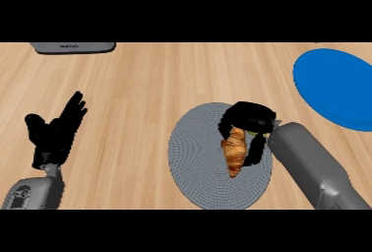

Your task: Pick the croissant from the placemat and place it in the plate

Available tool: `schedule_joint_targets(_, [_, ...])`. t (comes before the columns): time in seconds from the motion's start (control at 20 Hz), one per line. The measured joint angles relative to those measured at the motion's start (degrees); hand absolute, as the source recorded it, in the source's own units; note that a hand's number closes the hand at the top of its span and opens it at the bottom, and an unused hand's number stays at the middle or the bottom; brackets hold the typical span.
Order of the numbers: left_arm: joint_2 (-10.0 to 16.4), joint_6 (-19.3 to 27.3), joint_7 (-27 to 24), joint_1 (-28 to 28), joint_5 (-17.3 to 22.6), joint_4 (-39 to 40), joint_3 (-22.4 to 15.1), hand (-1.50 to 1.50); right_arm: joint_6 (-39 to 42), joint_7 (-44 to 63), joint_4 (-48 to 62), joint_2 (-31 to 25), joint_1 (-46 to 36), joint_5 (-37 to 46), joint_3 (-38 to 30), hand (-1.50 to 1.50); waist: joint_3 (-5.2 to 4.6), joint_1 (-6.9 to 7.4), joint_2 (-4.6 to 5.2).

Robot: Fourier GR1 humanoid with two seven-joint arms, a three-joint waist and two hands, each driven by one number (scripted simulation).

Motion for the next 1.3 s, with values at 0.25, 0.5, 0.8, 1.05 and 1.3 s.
schedule_joint_targets(0.25, [0.76,0.47,0.33,1.87,0.33,-1.05,1.32,0.00,-3.27,1.03,-8.41,-8.87,7.83,-5.40,-8.29,1.50,0.03,-2.55,-0.64])
schedule_joint_targets(0.5, [1.07,0.38,0.14,3.41,0.53,-2.23,1.76,0.00,-8.12,2.96,-18.80,-12.83,13.55,-13.25,-19.09,1.50,0.03,-3.34,-0.81])
schedule_joint_targets(0.8, [0.74,-0.13,0.77,2.68,0.59,-3.19,1.05,0.00,-7.35,10.12,-29.63,-17.28,20.52,-22.10,-31.06,1.50,0.02,-1.43,-0.07])
schedule_joint_targets(1.05, [0.13,-0.75,0.78,1.30,0.28,-2.74,0.22,0.00,-3.53,16.95,-32.72,-18.92,22.98,-28.04,-38.00,1.50,0.07,0.61,0.53])
schedule_joint_targets(1.3, [-0.43,-1.56,0.39,-0.48,0.00,-1.55,-0.42,0.00,-3.30,14.74,-20.58,-21.65,17.94,-28.60,-42.50,1.50,0.11,2.16,0.97])
